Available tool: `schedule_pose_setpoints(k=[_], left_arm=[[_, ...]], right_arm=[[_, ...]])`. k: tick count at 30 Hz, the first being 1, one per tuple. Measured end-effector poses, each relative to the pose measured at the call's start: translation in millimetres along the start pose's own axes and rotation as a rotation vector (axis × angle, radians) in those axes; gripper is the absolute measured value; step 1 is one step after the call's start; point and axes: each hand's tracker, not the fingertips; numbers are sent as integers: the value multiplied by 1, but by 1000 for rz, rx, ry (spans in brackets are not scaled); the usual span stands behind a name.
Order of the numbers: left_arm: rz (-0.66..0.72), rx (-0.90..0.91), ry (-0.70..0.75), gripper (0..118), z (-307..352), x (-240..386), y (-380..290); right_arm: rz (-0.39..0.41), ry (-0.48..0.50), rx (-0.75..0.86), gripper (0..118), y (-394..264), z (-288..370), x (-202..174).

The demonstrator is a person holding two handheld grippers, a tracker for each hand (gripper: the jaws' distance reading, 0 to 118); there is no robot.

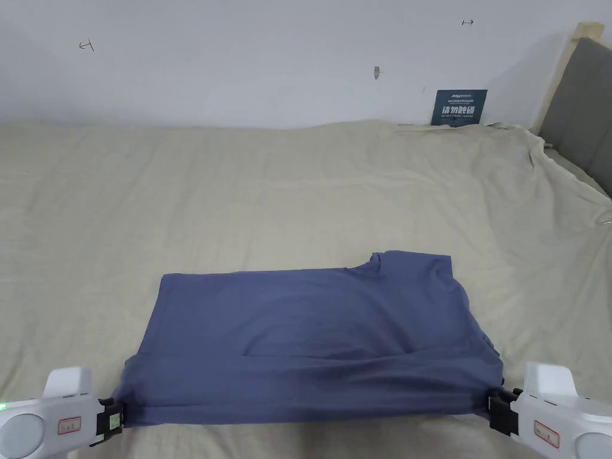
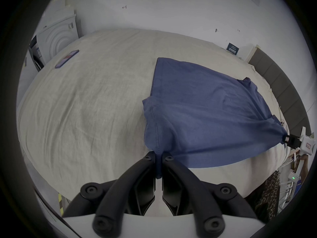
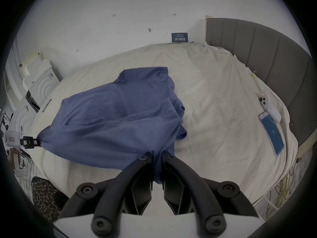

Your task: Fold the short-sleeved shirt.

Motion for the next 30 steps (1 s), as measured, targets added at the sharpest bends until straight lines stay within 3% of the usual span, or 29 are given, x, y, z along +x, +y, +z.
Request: schedule_pose_setpoints(k=[9, 21, 23, 25, 26, 27, 28, 30], left_arm=[[-30, -32, -6, 3, 28, 1, -59], [-17, -77, 71, 4, -4, 10, -83], [-8, -75, 76, 18, 1, 13, -82], [-5, -88, 115, 51, 3, 15, -79], [-12, -104, 145, 70, 5, 17, -76], [-13, -107, 159, 88, 6, 18, -74], [-6, -101, 164, 97, 10, 19, -70], [10, -53, 131, 99, 23, 19, -63]], right_arm=[[-24, -12, -25, 8, -49, 37, 6], [-50, -64, -138, 10, -87, -3, 9], [-57, -71, -141, 29, -83, 4, 7], [-42, -114, -138, 67, -77, 13, 6], [-29, -113, -119, 79, -75, 18, 6], [-28, -111, -90, 84, -70, 25, 6], [-38, -114, -54, 84, -63, 35, 5], [-41, -114, 17, 84, -47, 52, 1]])
